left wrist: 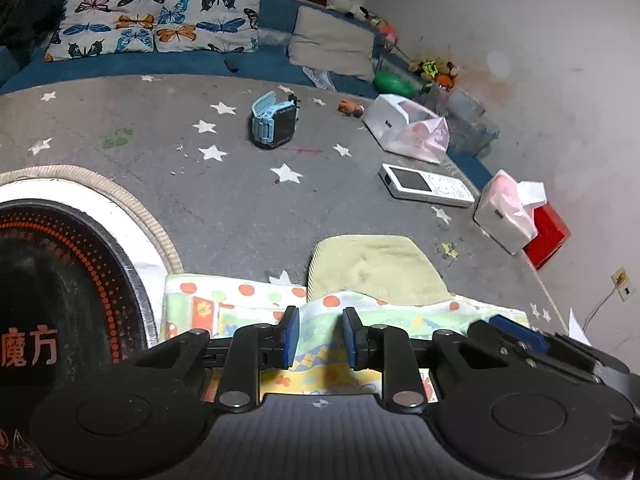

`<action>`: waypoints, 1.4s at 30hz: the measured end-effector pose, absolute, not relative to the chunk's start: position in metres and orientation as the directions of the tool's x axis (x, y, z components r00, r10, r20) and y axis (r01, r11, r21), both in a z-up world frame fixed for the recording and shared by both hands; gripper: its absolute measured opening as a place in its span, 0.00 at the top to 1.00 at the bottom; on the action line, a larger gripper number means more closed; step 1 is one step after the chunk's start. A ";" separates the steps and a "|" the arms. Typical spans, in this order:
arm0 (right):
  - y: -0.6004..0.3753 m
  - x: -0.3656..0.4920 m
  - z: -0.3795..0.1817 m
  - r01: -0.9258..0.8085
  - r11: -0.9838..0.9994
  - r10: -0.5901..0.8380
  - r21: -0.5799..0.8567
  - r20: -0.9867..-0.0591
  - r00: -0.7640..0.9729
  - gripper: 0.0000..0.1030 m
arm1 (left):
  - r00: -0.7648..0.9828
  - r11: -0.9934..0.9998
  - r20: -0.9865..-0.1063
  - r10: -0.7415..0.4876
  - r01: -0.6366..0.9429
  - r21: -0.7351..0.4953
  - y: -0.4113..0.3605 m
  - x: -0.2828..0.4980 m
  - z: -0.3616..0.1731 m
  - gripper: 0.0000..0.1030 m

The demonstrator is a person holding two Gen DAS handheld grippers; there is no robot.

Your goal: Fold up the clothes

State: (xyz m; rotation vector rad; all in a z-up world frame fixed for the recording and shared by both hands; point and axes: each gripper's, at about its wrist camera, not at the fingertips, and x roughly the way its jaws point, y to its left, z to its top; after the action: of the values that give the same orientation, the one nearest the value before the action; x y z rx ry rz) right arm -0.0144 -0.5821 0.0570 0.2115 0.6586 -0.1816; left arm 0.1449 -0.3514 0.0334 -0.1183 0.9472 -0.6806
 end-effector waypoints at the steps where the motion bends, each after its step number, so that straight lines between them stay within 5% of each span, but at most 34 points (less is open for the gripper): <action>1: -0.579 -0.019 0.060 0.220 0.966 -0.092 0.134 -0.619 0.780 0.67 | 0.395 0.785 -0.704 -0.590 0.486 -0.385 -0.348 0.143 0.036 0.76; 11: -0.524 -0.078 0.068 0.089 0.990 -0.006 0.110 -0.597 0.802 0.62 | 0.417 0.747 -0.659 -0.626 0.563 -0.354 -0.302 0.085 0.059 0.76; 23: -0.486 -0.114 0.059 0.088 0.996 -0.068 0.006 -0.590 0.805 0.52 | 0.439 0.761 -0.683 -0.583 0.590 -0.271 -0.283 0.038 0.045 0.73; 28: -0.483 -0.126 0.062 0.103 0.995 -0.075 0.014 -0.591 0.803 0.48 | 0.445 0.763 -0.677 -0.586 0.583 -0.277 -0.273 0.026 0.050 0.62; 36: -0.473 -0.136 0.061 0.138 0.989 -0.079 0.051 -0.609 0.789 0.22 | 0.477 0.781 -0.680 -0.557 0.579 -0.234 -0.261 0.000 0.052 0.42; 42: -0.465 -0.138 0.058 0.160 0.984 -0.080 0.074 -0.622 0.779 0.13 | 0.493 0.808 -0.701 -0.515 0.552 -0.205 -0.250 -0.013 0.045 0.23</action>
State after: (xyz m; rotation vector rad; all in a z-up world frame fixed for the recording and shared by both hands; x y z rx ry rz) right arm -0.1378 -0.4647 0.0582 0.1251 0.6658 -0.1303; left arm -0.0127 -0.2502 0.0447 0.0487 0.8331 -0.6476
